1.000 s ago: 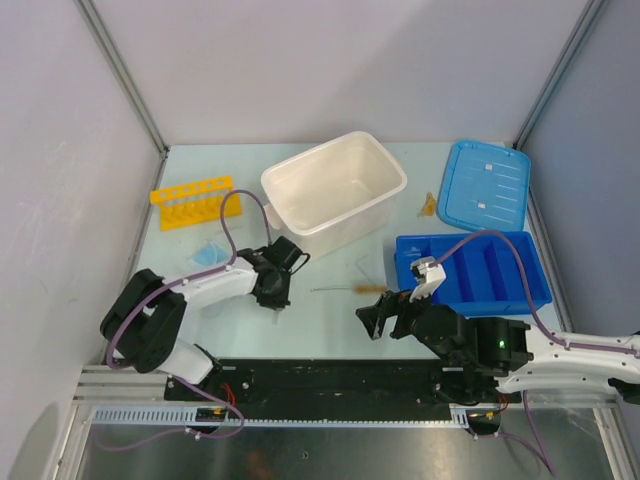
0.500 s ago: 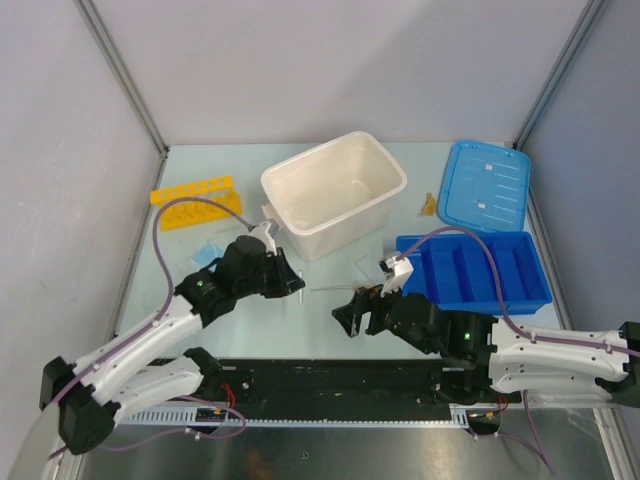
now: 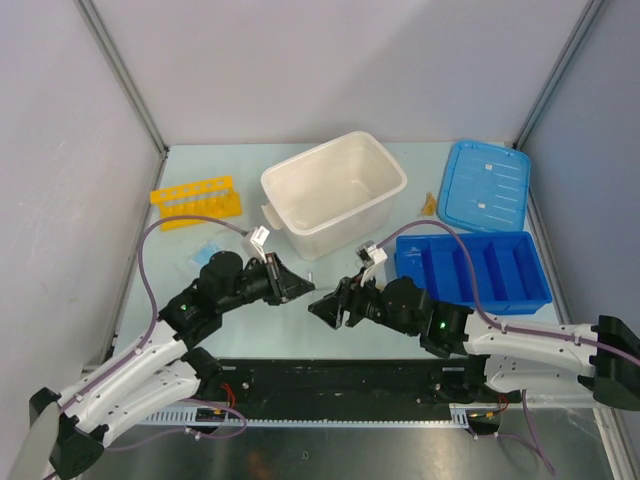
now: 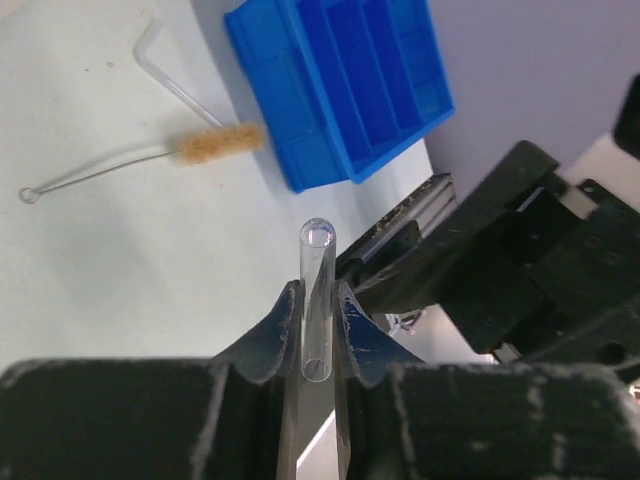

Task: Organize the chemistry lab equipment

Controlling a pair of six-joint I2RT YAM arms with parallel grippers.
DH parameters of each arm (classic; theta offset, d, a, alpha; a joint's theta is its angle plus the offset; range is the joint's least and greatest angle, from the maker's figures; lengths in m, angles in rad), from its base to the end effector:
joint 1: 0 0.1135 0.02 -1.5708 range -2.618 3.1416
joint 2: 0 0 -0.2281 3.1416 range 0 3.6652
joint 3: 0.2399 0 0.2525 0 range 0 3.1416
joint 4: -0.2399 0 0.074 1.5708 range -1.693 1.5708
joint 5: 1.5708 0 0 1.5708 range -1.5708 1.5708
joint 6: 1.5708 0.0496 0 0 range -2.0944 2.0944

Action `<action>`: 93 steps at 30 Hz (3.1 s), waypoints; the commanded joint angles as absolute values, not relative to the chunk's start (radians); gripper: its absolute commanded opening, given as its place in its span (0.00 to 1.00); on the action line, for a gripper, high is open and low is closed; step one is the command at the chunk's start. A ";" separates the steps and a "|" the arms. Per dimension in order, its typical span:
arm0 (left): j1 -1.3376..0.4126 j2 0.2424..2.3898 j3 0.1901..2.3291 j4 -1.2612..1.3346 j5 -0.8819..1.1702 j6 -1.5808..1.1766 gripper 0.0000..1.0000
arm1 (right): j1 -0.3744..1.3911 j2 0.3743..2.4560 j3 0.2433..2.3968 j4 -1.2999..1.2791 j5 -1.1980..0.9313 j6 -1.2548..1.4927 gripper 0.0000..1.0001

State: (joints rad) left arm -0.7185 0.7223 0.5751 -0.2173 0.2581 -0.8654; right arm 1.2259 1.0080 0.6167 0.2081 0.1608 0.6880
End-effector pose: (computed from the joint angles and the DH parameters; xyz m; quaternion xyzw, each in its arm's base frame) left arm 0.1529 -0.1505 0.2442 0.0129 0.8199 -0.4748 0.3197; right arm 0.0984 0.2503 0.2459 -0.1541 0.7524 0.4855 0.4176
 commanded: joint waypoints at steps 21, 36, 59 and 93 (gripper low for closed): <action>-0.727 0.649 0.517 -0.060 0.367 -0.956 0.19 | 1.213 1.088 0.615 0.327 0.161 0.721 0.28; -0.726 0.758 0.624 -0.087 0.438 -0.834 0.46 | 1.291 1.025 0.614 0.239 0.246 0.529 0.16; -0.727 0.749 0.683 -0.253 0.404 -0.725 0.38 | 1.353 1.003 0.585 0.209 0.331 0.504 0.16; -0.402 1.074 1.253 -0.464 -0.490 -0.261 0.14 | 1.373 0.638 0.562 -0.010 0.498 0.540 0.99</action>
State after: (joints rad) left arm -0.5457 1.0100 1.1881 -0.5209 -0.3347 -0.3767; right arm 1.3682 0.7120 0.5648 0.0483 0.4290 0.5560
